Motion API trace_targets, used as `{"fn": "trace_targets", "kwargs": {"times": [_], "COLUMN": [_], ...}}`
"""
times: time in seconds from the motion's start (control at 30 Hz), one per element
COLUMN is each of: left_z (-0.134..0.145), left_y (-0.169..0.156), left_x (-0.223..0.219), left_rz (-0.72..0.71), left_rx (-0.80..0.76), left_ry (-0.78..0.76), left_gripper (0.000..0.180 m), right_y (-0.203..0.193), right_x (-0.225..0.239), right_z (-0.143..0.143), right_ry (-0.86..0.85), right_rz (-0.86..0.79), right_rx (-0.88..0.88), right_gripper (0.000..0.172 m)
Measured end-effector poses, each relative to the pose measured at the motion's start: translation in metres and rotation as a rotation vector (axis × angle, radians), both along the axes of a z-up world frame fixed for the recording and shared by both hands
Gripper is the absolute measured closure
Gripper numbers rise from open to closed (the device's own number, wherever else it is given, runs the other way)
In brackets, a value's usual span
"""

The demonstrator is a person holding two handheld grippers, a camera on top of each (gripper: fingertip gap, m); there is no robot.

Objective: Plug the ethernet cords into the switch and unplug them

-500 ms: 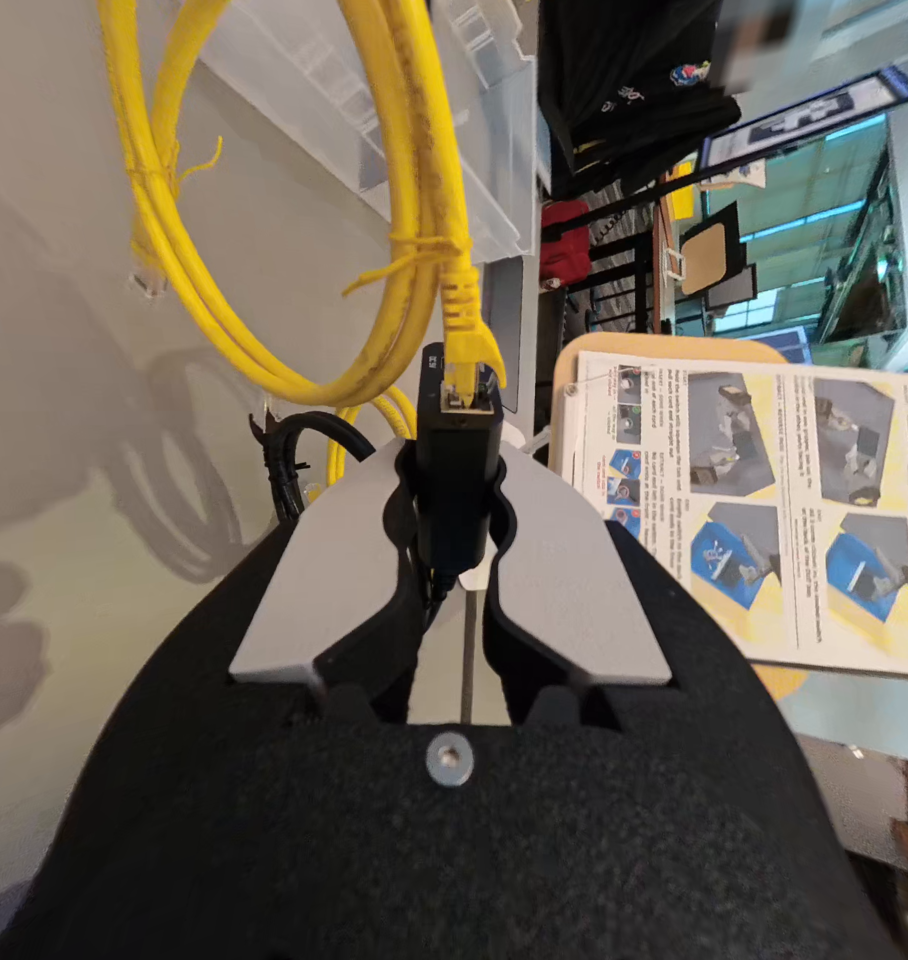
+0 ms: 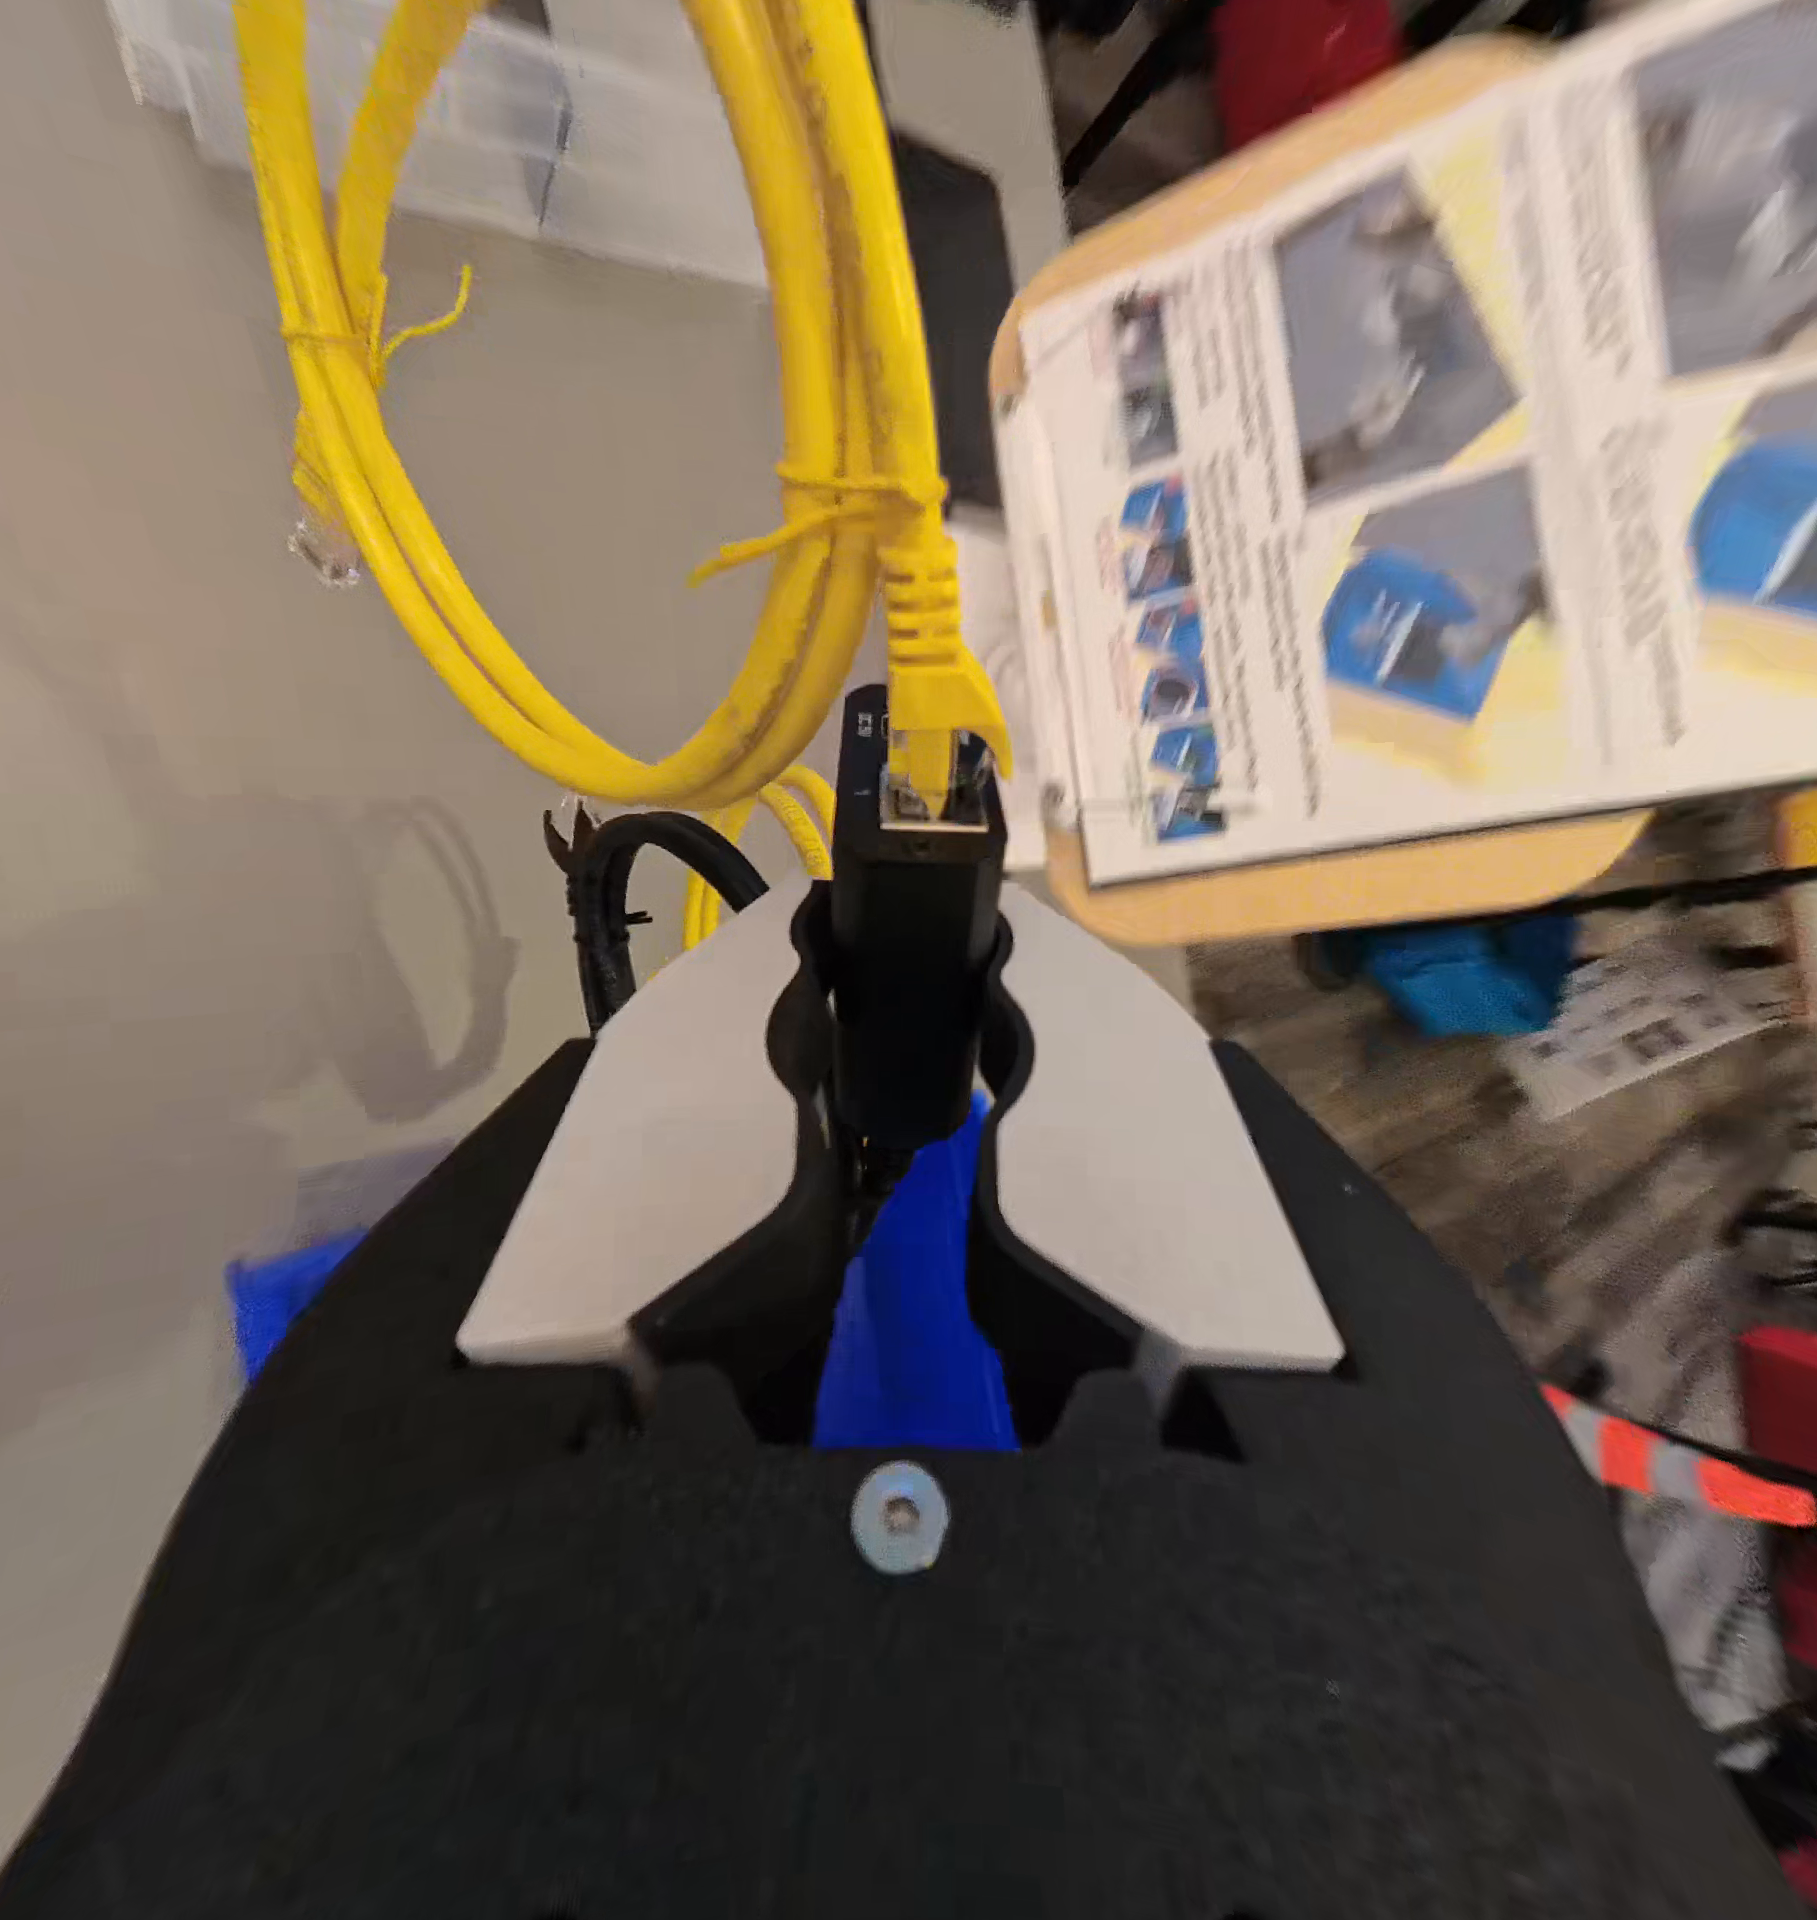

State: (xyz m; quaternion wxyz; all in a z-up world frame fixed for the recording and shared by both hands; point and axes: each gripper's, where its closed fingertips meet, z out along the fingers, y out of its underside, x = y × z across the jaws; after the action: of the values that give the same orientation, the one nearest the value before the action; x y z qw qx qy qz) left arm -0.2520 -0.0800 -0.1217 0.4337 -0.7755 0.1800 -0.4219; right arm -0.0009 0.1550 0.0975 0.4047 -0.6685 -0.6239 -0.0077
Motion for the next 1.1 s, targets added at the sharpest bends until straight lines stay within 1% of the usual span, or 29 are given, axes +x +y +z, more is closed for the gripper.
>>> {"fn": "trace_targets", "kwargs": {"times": [0.07,0.13,0.17,0.23,0.3,0.33,0.4,0.43,0.53,0.57,0.67,0.73,0.83,0.9,1.0,1.1], "left_z": [0.001,0.002,0.002,0.002,0.0,-0.001,-0.003,-0.004,-0.006,-0.006,-0.007,-0.006,-0.007,-0.007,-0.007,-0.008], "left_y": [-0.003,-0.004,-0.005,-0.006,-0.007,-0.008,-0.009,-0.01,-0.012,-0.013,-0.014,-0.014,-0.014,-0.014,-0.014,-0.012], "left_x": [0.002,0.004,0.005,0.009,0.012,0.014,0.017,0.018,0.019,0.018,0.017,0.017,0.018,0.019,0.019,0.017], "left_rz": [-0.012,-0.022,-0.024,-0.036,-0.047,-0.051,-0.065,-0.071,-0.085,-0.09,-0.092,-0.1,-0.119,-0.127,-0.134,-0.124], "left_rx": [-0.007,-0.01,-0.01,-0.009,-0.008,-0.007,-0.009,-0.01,-0.009,-0.009,-0.011,-0.021,-0.051,-0.067,-0.07,-0.047], "left_ry": [-0.015,-0.022,-0.021,-0.014,0.004,0.011,0.021,0.024,0.034,0.037,0.035,0.021,-0.005,-0.022,-0.025,0.0], "left_gripper": [0.134,0.134,0.134,0.134,0.134,0.134,0.134,0.134,0.134,0.134,0.134,0.134,0.134,0.134,0.134,0.134], "right_y": [0.01,0.015,0.02,0.028,0.03,0.027,0.011,0.007,0.002,0.004,0.022,0.032,0.036,0.039,0.054,0.071], "right_x": [0.036,0.075,0.095,0.136,0.169,0.181,0.195,0.197,0.191,0.19,0.195,0.203,0.216,0.219,0.218,0.215], "right_z": [0.0,-0.003,-0.005,-0.011,-0.019,-0.023,-0.032,-0.035,-0.048,-0.053,-0.072,-0.086,-0.11,-0.125,-0.151,-0.175], "right_ry": [-0.062,-0.16,-0.219,-0.378,-0.562,-0.635,-0.731,-0.761,-0.744,-0.749,-0.797,-0.866,-0.981,-1.045,-1.088,-1.115], "right_rz": [-0.037,-0.056,-0.08,-0.156,-0.174,-0.198,-0.221,-0.216,-0.218,-0.216,-0.202,-0.205,-0.219,-0.179,-0.101,-0.079], "right_rx": [-0.15,-0.315,-0.364,-0.459,-0.509,-0.568,-0.736,-0.792,-0.945,-0.97,-0.969,-0.987,-1.078,-1.118,-1.09,-1.027], "right_gripper": [0.147,0.147,0.148,0.148,0.147,0.148,0.147,0.147,0.147,0.147,0.148,0.147,0.147,0.147,0.148,0.147]}}
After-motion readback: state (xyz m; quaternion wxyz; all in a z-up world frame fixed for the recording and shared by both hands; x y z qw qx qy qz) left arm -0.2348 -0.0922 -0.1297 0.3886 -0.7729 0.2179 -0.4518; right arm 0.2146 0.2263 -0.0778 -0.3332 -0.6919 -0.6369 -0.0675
